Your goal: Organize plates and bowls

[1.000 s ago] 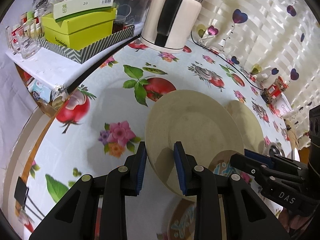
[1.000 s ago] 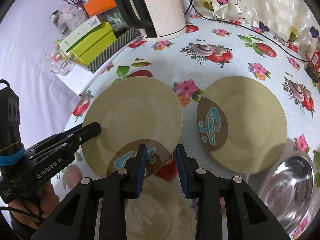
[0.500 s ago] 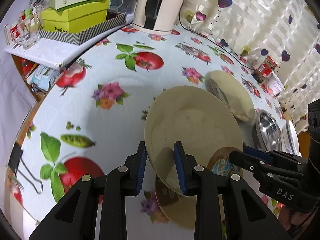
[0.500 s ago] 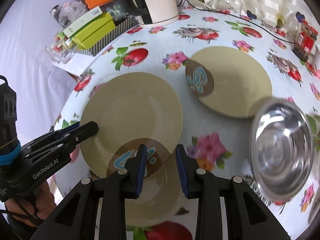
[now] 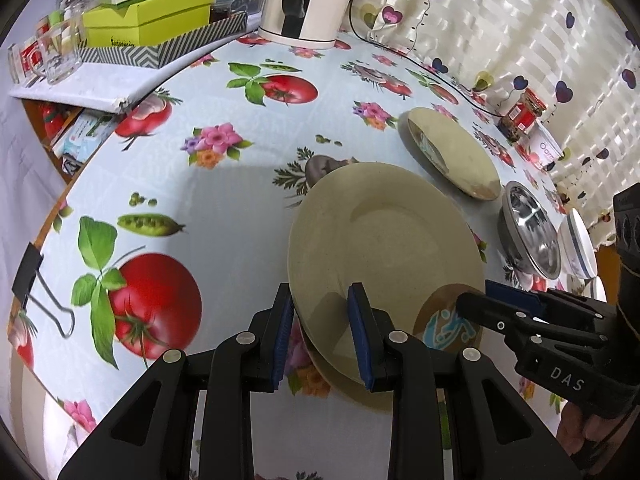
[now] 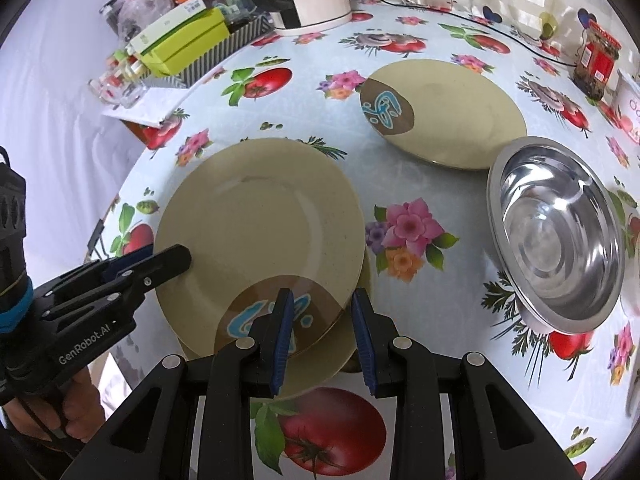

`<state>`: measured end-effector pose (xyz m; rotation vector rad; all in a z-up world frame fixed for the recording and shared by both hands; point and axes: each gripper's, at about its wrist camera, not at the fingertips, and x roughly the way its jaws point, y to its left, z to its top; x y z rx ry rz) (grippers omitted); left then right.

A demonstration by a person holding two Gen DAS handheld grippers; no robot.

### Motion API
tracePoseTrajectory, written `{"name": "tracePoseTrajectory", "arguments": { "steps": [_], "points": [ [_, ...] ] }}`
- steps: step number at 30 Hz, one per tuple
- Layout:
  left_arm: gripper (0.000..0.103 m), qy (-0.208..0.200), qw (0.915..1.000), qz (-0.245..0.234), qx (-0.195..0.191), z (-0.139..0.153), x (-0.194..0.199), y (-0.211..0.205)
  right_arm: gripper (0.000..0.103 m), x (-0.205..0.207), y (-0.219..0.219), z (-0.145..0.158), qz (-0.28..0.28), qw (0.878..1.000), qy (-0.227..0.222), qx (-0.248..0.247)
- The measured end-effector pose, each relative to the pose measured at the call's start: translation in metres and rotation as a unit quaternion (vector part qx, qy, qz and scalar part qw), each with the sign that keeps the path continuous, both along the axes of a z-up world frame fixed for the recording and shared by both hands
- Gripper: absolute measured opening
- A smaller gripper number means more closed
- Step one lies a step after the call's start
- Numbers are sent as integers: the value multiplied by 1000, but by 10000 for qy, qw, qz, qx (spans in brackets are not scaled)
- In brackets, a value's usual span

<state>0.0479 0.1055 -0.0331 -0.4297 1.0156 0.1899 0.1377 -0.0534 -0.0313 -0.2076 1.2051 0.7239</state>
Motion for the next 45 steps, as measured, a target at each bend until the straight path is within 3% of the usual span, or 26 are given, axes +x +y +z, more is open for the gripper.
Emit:
{"name": "tracePoseTrajectory", "arguments": {
  "steps": [14, 24, 34, 45],
  "points": [
    [29, -2, 9999, -143, 55, 2, -13, -10, 31, -17, -1, 1, 218, 9992, -276, -176],
    [29, -199, 9997, 21, 112, 4, -4, 5, 31, -8, -18, -2, -100, 9997, -205, 18],
    [29, -200, 9992, -348, 93, 9, -10, -17, 28, -11, -18, -3, -52, 9998, -147, 91],
    [29, -328, 9993, -133, 127, 21, -16, -10, 29, -18, -24, 9, -78, 9992, -362, 125]
  ]
}}
